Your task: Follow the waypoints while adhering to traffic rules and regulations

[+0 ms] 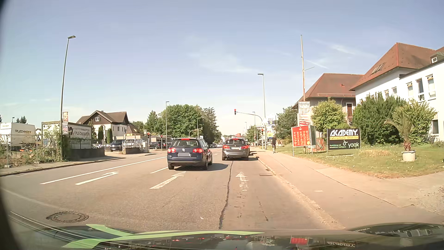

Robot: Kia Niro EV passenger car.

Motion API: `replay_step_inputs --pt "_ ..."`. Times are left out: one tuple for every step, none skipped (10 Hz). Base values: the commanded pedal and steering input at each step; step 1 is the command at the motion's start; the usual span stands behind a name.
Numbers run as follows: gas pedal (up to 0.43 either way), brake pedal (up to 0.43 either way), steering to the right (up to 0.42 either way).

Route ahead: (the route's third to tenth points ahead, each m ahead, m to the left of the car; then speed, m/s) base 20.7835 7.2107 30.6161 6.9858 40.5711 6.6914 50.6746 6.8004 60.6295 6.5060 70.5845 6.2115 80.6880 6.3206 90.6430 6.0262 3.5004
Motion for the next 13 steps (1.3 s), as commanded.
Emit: replay_step_inputs --pt "0.000 0.024 -0.004" --pt "0.000 0.024 -0.004" --pt "0.000 0.030 -0.003" --pt "0.000 0.037 0.000" --pt "0.000 0.043 0.003" --pt "0.000 0.049 0.006" --pt "0.000 0.049 0.007" --pt "0.000 0.055 0.009" --pt "0.000 0.061 0.013" --pt "0.000 0.061 0.014" --pt "0.000 0.061 0.014" --pt "0.000 0.061 0.015" --pt "0.000 0.061 0.014"
